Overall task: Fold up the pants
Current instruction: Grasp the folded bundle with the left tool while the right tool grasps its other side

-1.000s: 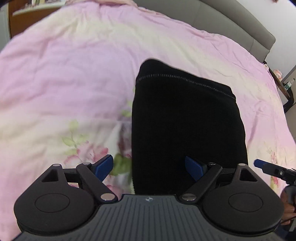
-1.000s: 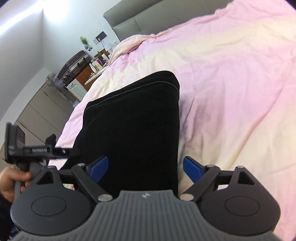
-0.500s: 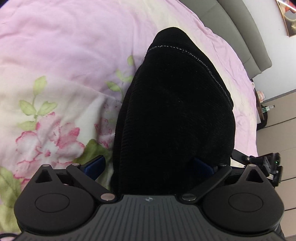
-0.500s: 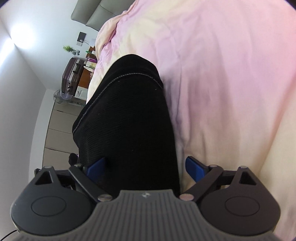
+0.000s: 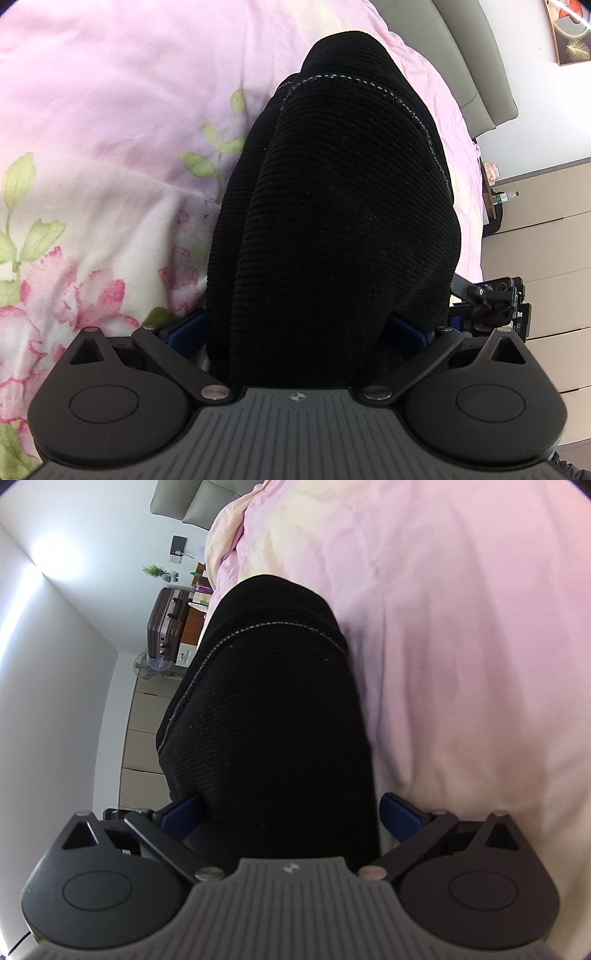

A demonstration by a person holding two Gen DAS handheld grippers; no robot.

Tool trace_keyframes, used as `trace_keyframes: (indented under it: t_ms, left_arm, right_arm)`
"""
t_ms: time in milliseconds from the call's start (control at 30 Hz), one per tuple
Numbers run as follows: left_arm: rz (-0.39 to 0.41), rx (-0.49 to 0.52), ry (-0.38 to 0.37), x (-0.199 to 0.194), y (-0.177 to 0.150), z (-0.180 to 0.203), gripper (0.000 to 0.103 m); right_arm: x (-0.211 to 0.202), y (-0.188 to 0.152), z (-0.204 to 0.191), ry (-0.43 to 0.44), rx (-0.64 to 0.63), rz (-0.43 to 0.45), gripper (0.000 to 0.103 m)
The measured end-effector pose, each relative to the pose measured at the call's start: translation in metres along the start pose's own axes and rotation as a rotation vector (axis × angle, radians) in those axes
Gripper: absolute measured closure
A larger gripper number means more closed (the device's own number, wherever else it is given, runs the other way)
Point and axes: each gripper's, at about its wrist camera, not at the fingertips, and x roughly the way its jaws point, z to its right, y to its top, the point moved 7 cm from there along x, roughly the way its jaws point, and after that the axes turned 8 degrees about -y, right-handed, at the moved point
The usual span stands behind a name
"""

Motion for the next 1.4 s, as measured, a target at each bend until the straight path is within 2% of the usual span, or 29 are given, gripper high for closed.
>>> trace_keyframes:
  t_ms: [267, 467, 567, 633, 700, 833, 1133, 1400]
  left_arm:
    - [0.057, -0.044, 0.021, -0.004, -0.017, 0.0, 0.0]
    - [0.081, -0.056, 0.048, 0.002, -0.015, 0.008, 0.0]
    - [0.092, -0.008, 0.072, 0.007, -0.02, 0.023, 0.0]
    - [0.099, 0.003, 0.076, 0.006, -0.021, 0.03, 0.0]
    - [0.102, 0.017, 0.075, 0.007, -0.022, 0.035, 0.0]
    - [0.112, 0.041, 0.075, 0.002, -0.025, 0.043, 0.009]
    - [0.121, 0.042, 0.034, -0.008, -0.022, 0.041, 0.015]
    - [0.137, 0.077, 0.004, -0.024, -0.023, 0.059, 0.018]
  right_arm:
    - [0.014, 0.001, -0.007, 0.008, -0.009, 0.014, 0.005]
    - [0.019, -0.002, -0.013, -0.004, -0.03, 0.033, 0.005]
    - [0.016, -0.003, -0.016, -0.003, -0.068, 0.035, 0.014]
    - [0.012, -0.004, -0.014, 0.012, -0.064, 0.039, 0.028]
    - [0.008, -0.005, -0.013, 0.021, -0.064, 0.041, 0.032]
    - [0.006, -0.007, -0.013, 0.033, -0.052, 0.052, 0.034]
    - [0.001, -0.007, -0.027, 0.063, -0.072, 0.062, 0.039]
    - [-0.013, -0.012, -0.049, 0.081, -0.067, 0.084, 0.039]
